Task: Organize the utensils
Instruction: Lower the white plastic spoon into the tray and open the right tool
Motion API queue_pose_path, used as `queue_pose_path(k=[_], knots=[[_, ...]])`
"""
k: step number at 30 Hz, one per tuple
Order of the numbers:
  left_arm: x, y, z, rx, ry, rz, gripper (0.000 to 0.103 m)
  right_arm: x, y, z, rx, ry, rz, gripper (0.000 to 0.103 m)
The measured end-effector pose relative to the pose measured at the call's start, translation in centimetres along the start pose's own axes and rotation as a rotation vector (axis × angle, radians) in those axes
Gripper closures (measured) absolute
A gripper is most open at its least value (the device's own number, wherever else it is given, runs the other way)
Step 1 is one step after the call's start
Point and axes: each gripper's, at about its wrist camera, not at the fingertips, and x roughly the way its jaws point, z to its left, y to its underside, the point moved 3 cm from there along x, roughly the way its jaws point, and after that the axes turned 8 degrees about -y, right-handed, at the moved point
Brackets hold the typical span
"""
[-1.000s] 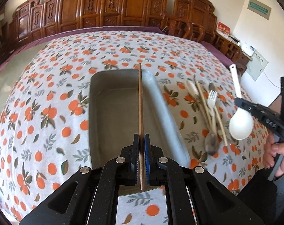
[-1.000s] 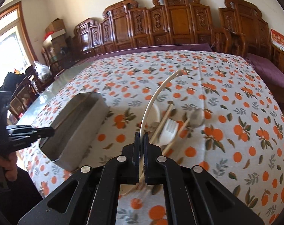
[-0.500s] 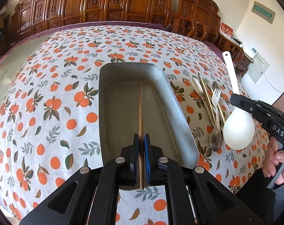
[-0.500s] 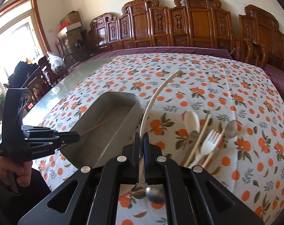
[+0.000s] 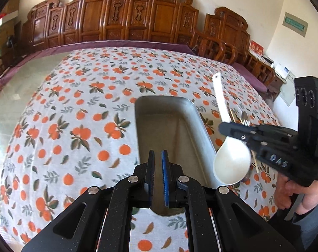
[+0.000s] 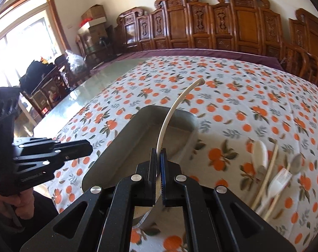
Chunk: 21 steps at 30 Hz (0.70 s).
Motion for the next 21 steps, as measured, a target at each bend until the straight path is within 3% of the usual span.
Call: queue_pose_path(k=[12, 18, 21], knots=[[-0.6, -0.4, 0.8, -0.007, -0.020, -0.027, 0.098, 3.4, 0.3, 1.0, -0.040, -0.044, 0.055, 0.096], [-0.8, -0.4, -0.6, 0.013, -0.005, -0.035, 0.095, -0.4, 0.4, -0.1, -0.045, -0.022, 0.003, 0.096], [-1.1, -0.5, -1.9, 0.031, 0.010, -0.047, 0.085, -3.7, 0.6, -1.7, -0.030, 0.017, -0.039, 0.096]])
